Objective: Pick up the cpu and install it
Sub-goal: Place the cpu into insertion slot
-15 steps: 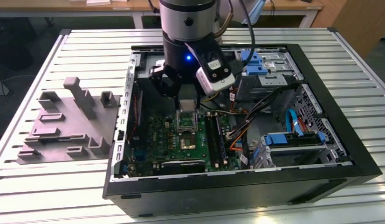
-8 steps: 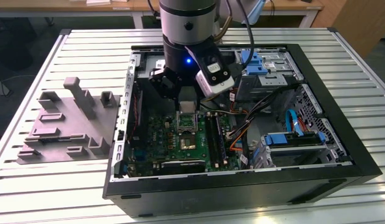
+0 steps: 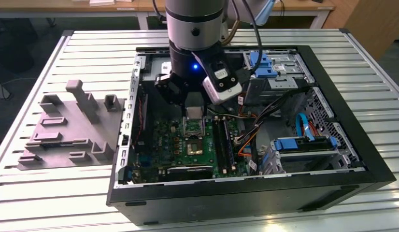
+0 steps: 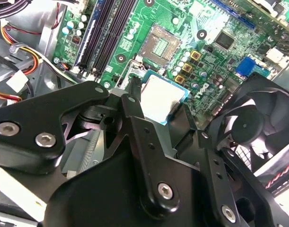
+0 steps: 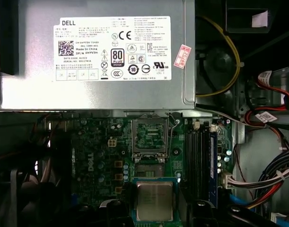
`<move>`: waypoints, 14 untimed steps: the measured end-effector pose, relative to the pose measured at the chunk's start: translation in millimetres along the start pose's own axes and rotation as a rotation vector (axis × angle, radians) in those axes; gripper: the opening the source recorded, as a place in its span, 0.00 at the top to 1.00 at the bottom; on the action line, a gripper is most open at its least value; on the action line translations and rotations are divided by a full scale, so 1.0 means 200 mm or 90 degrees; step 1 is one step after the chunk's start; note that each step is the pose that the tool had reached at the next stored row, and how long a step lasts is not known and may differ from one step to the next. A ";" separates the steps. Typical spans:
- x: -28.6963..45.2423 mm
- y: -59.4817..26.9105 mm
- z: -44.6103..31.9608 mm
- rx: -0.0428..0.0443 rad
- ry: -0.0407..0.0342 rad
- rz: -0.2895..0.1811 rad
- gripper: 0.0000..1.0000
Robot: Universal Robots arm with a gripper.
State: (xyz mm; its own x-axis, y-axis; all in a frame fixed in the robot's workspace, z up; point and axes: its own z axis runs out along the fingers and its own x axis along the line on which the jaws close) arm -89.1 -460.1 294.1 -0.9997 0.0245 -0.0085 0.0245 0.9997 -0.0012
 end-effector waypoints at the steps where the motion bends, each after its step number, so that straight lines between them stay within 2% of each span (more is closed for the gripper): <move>1: 0.000 0.000 0.004 0.0000 0.0000 0.000 0.53; 14: 0.000 0.000 0.057 0.0000 0.0000 0.000 0.53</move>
State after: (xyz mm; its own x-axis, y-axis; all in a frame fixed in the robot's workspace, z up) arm -89.1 -460.1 282.7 -0.9997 0.0245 -0.0085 0.0245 0.9997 -0.0012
